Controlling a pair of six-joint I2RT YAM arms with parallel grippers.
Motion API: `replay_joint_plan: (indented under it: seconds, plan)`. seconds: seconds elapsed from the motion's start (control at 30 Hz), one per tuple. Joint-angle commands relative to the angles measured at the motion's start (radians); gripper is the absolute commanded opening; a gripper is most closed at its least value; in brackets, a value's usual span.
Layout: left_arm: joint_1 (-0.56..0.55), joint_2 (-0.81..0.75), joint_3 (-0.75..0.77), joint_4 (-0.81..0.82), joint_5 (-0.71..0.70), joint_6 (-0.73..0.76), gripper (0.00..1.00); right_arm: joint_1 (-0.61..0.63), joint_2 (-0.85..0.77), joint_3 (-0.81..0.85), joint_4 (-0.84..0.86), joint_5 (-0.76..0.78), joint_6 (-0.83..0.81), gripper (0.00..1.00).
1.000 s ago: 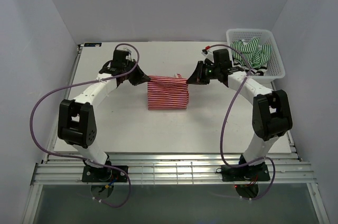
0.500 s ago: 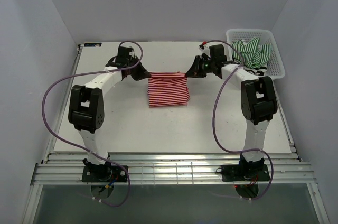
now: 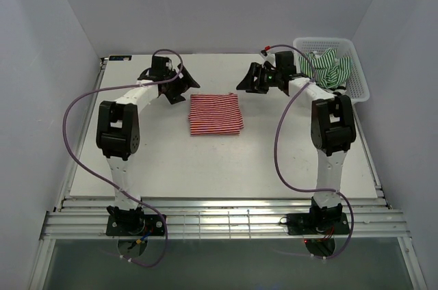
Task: Fold and stack the tank tops
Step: Fold the tank top, then neatly place the folded tank top to the corner
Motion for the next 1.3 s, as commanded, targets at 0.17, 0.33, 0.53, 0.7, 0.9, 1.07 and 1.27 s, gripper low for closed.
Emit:
replay_joint_plan:
  seconds: [0.17, 0.33, 0.53, 0.7, 0.9, 1.07, 1.27]
  plan:
    - [-0.02, -0.147, -0.039, 0.057, 0.072, 0.0, 0.98, 0.067, -0.165, -0.167, 0.056, -0.1, -0.036, 0.71]
    - [-0.04, -0.119, -0.033, 0.089, 0.124, -0.011, 0.98, 0.105, -0.116, -0.137, 0.048, -0.094, -0.034, 0.61]
    - [-0.043, -0.009, -0.017, 0.123, 0.16, -0.014, 0.98, 0.109, -0.026, -0.123, 0.048, -0.092, -0.022, 0.46]
    - [-0.043, 0.074, 0.02, 0.121, 0.122, -0.008, 0.98, 0.093, 0.063, -0.089, 0.054, -0.103, -0.016, 0.39]
    - [-0.04, 0.111, 0.044, 0.092, 0.059, 0.005, 0.98, 0.052, 0.137, -0.063, 0.056, -0.104, -0.007, 0.36]
    - [-0.035, 0.143, 0.099, 0.087, 0.097, 0.012, 0.98, 0.046, 0.134, -0.052, 0.056, -0.141, -0.008, 0.36]
    - [-0.043, 0.07, 0.161, 0.08, 0.155, 0.064, 0.98, 0.047, 0.009, -0.043, 0.05, -0.172, -0.022, 0.36]
